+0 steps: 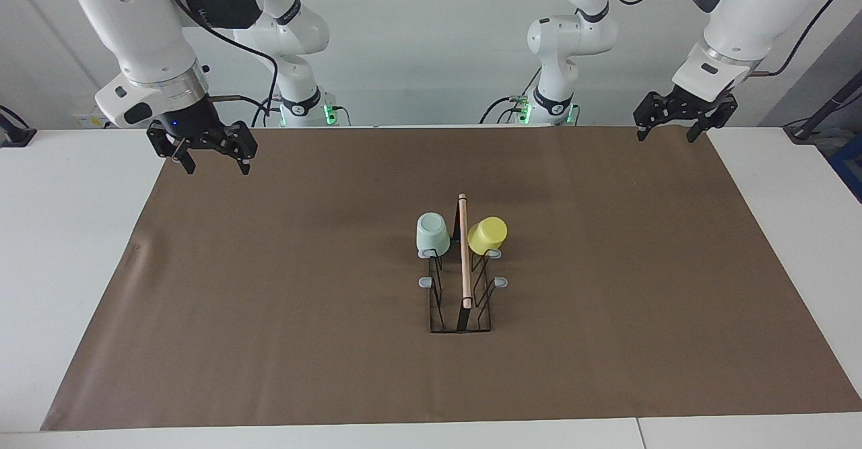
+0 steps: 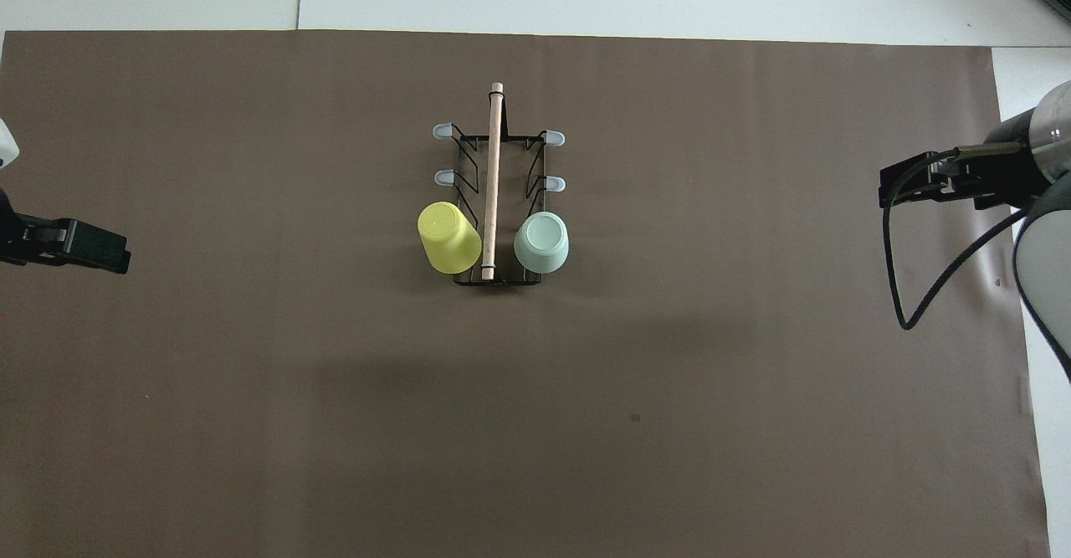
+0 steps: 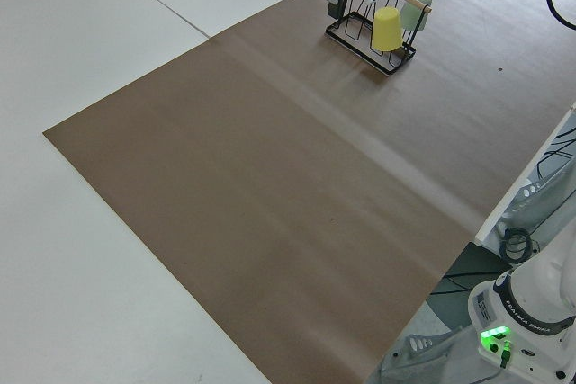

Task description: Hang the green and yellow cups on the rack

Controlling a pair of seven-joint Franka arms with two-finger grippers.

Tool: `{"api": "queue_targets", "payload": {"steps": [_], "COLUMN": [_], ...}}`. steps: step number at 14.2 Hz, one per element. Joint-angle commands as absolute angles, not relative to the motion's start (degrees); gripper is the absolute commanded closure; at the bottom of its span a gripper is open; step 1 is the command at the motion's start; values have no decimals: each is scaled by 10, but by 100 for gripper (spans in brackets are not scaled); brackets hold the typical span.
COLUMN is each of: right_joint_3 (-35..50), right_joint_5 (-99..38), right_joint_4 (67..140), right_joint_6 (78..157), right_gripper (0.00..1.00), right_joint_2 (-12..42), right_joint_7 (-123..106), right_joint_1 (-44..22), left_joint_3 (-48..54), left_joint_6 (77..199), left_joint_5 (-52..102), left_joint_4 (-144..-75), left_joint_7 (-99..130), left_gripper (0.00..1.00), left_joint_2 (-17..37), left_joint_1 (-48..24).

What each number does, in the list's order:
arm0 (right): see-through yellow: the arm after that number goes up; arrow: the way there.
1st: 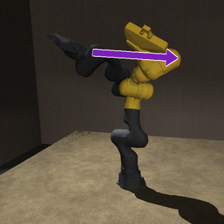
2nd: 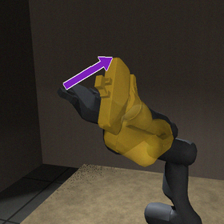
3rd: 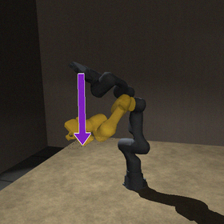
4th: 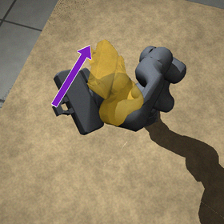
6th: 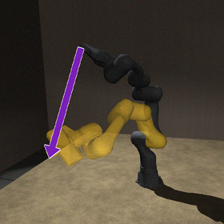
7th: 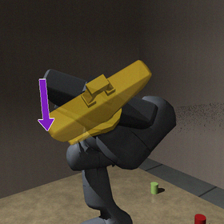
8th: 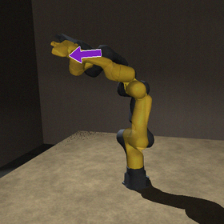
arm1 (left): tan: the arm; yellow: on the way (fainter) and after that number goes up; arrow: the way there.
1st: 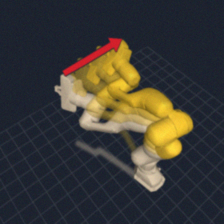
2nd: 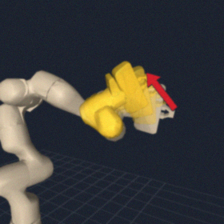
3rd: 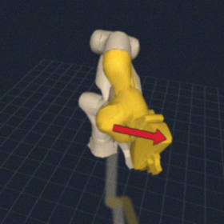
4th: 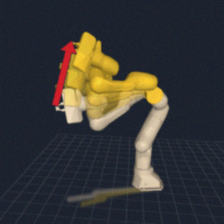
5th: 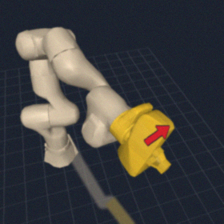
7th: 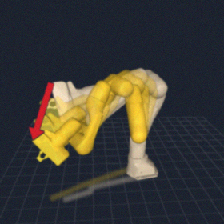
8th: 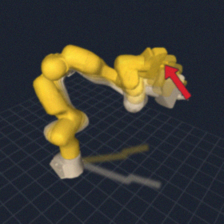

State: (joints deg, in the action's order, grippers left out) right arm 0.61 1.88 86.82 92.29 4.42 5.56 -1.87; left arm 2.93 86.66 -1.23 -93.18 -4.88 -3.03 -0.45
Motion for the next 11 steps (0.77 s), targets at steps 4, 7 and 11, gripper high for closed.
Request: {"api": "queue_targets", "payload": {"steps": [4,7,11], "right_joint_3": [13,14,21], "right_joint_5": [26,25,25], "right_joint_4": [854,857,860], "right_joint_6": [911,904,910], "right_gripper": [0,0,0], "right_joint_2": [44,39,36], "right_joint_7": [78,77,81], "right_joint_1": [-18,-18,-16], "left_joint_3": [31,31,31], "left_joint_6": [861,861,861], "left_joint_5": [-4,-4,-4], "left_joint_4": [-940,-940,-940], "left_joint_7": [-54,-54,-54], "left_gripper": [0,0,0], "left_joint_2": [-40,-41,-41], "left_joint_1": [2,2,2]}}
